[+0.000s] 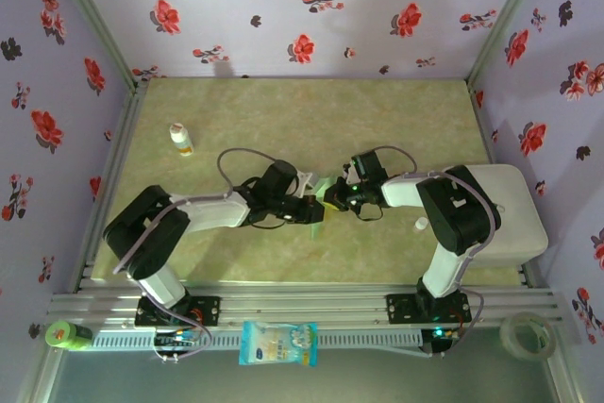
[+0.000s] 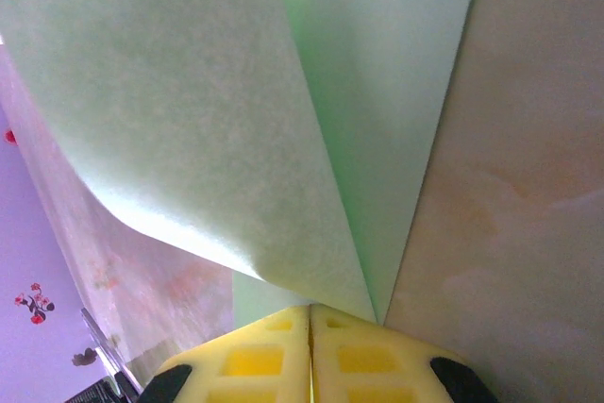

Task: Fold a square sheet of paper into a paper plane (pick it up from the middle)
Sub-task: Fold the wing for the fifth time at the center of the table.

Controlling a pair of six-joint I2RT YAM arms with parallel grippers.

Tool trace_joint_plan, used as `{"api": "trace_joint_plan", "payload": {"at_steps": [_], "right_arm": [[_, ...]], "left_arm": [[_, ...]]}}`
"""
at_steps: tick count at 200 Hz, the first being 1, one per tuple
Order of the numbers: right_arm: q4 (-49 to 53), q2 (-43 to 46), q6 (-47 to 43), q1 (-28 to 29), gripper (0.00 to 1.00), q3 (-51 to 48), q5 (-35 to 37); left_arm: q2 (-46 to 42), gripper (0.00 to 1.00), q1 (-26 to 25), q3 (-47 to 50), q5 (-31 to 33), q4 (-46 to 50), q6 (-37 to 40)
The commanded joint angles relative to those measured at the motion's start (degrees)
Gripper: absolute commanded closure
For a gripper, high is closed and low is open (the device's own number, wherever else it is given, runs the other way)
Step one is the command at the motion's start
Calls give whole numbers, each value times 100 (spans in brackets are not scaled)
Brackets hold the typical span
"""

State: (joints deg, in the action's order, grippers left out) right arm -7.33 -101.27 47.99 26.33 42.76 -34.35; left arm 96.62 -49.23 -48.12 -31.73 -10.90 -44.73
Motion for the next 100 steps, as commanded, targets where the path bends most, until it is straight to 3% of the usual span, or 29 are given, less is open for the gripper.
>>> {"api": "trace_joint_plan", "payload": {"at_steps": [1,100], "right_arm": [[457,-265,3,35,92,-33,567],[487,-259,-17,30,92,-27,570]], "left_arm": [[317,98,-61,-175,-42,56,-27],[700,98,-88,-131,476,536,334]]}}
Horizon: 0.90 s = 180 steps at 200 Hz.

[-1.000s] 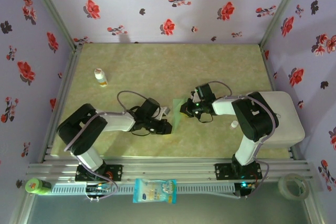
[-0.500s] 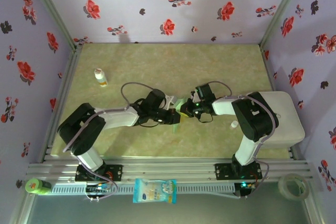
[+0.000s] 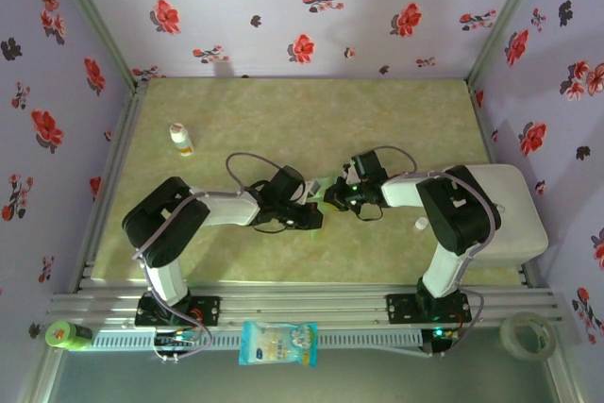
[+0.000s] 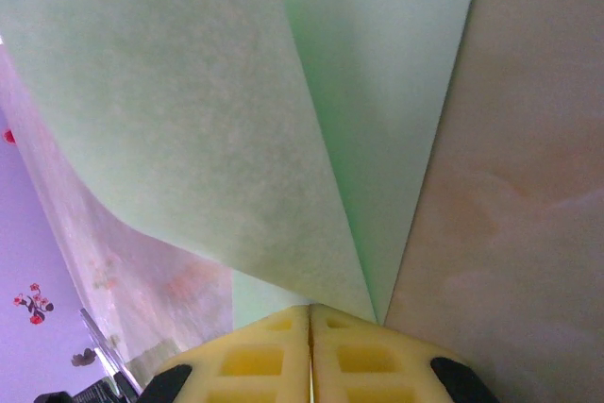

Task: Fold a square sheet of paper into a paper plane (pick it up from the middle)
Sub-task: Fold the wing for the fifth time at the center of the table.

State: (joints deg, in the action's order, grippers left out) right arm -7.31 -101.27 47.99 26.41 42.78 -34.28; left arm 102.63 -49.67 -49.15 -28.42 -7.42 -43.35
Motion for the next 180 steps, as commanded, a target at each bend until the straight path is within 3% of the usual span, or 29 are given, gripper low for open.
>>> {"api": "trace_joint_plan", "payload": {"at_steps": [1,180], "right_arm": [[489,-260,-17,22,92,-27,559],[653,49,-104,22,87,187,520]], "left_arm": [[99,98,-43,-27,150,188,196],[169,100,-157,493,323,67,79]]}}
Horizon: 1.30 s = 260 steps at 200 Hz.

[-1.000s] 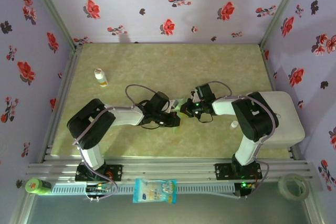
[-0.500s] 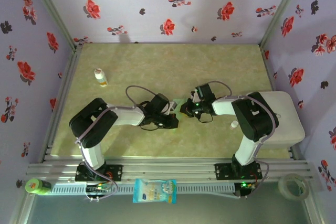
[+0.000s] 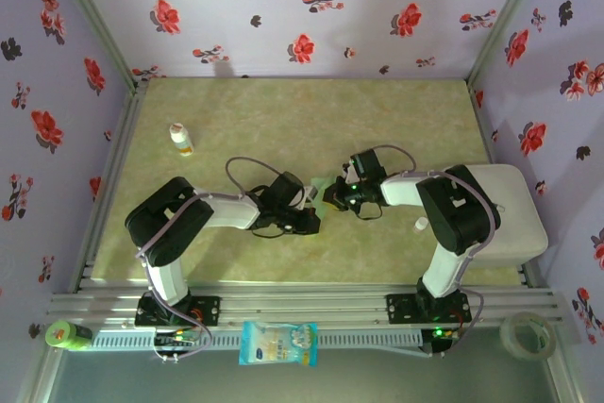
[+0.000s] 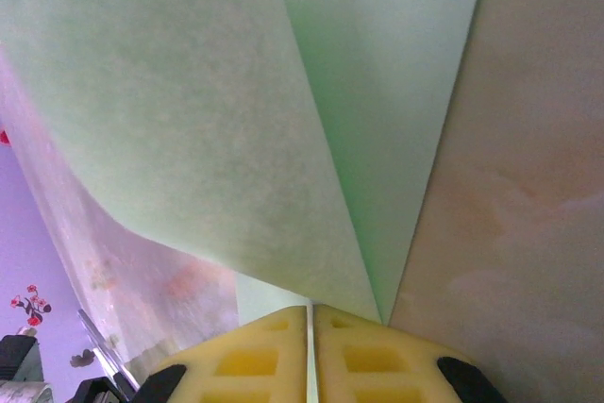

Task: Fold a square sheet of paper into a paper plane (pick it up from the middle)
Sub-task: Fold the wing for the fifth time at the center of the table.

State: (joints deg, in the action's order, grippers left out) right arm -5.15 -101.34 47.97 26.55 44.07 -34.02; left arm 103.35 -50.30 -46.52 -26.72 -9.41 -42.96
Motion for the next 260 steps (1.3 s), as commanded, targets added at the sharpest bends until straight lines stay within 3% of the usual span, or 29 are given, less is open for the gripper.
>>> {"api": "trace_joint_plan", "payload": {"at_steps": [1,50,71,108,165,260], "right_arm": [[436,67,-103,9,87,62,498],[519,1121,-169,-181,81,-40,702],[324,1367,-235,-196,85,-239,502],[-213,1171,-138,113,95,-531,-2],[-690,581,-9,412,98,-495,-308],[-1456,-149,397,38,97,-464,36]], "left_arm": [[97,100,-94,236,160,274,41],[77,100,-94,385,201,164,58],[88,100,-85,407,208,128,64],[89,100,-78,408,202,72,54],[98,100,-67,407,209,62,50],[55,100,-59,521,201,88,60]]}}
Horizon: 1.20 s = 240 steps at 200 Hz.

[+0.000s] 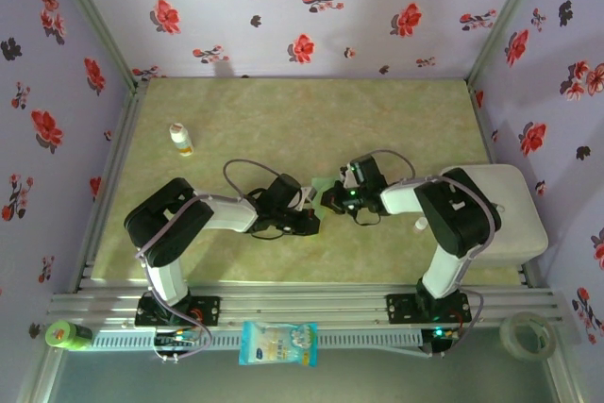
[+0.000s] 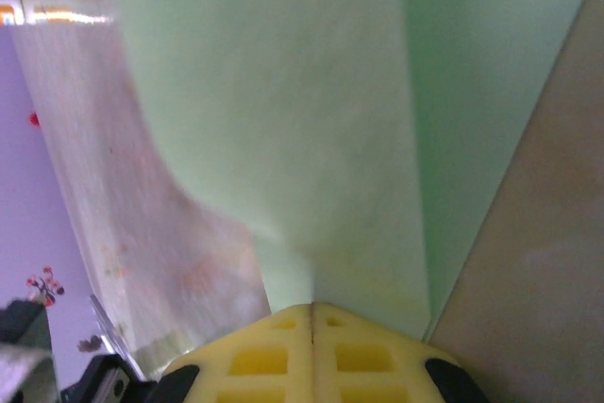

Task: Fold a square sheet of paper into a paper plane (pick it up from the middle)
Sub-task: Fold the wing for the fifth time at the center of the table.

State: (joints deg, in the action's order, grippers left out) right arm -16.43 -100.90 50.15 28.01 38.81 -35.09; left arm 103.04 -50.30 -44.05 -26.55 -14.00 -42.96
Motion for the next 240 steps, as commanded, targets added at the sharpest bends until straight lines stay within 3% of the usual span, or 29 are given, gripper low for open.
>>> {"api": "trace_joint_plan", "payload": {"at_steps": [1,84,129,160,240], "right_arm": [[-318,-197,179,-110,97,73,148],[385,-292,65,-356,97,284,652],[684,-273,-12,-323,98,355,642],[832,-228,-41,-298,99,349,697],[835,-229,7,-262,99,364,679]], "left_arm": [[90,100,-59,274,184,547,60],[-14,100,-59,441,152,477,66],[-750,100,-48,219,141,551,14],[-1136,93,20,27,210,240,-231],[-139,93,121,-781,462,351,-276]]}}
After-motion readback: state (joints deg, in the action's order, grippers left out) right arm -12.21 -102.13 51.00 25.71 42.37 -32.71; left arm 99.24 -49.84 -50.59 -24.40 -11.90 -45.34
